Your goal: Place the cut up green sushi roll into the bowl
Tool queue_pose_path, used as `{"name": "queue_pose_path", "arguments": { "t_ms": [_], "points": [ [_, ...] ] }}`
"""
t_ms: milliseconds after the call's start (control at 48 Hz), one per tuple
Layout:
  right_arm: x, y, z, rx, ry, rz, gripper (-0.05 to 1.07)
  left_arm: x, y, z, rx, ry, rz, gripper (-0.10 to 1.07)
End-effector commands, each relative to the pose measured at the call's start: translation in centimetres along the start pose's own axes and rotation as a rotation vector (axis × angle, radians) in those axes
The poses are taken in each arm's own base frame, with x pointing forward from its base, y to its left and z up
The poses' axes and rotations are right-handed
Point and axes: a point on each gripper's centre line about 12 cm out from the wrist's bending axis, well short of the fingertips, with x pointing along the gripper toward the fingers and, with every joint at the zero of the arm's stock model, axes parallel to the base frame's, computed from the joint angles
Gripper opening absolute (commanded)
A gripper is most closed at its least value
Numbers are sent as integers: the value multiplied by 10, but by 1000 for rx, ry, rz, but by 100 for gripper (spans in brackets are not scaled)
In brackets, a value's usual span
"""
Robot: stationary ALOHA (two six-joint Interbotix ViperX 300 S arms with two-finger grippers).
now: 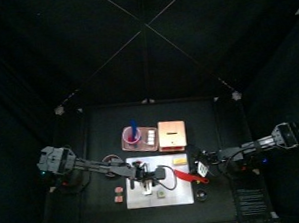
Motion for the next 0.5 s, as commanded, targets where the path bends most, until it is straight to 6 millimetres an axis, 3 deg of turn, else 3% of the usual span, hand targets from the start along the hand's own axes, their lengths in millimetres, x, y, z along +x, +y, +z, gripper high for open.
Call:
{"name": "queue_pose_path", "arguments": {
  "t_ms": [0, 167, 271, 479],
  "points": [
    [-2, 4, 4, -1, -19, 16, 91, -20, -2, -17, -22, 1, -29, 64],
    [-2, 4, 4, 9, -18, 17, 91, -19, 8, -65, -111, 83, -59, 64],
    [-2, 4, 4, 14, -17, 18, 91, -21, 26, -92, -202, 96, -58, 64],
    [-2, 4, 6, 17, -20, 17, 91, -35, 65, -122, -318, -2, -12, 64]
  ]
}}
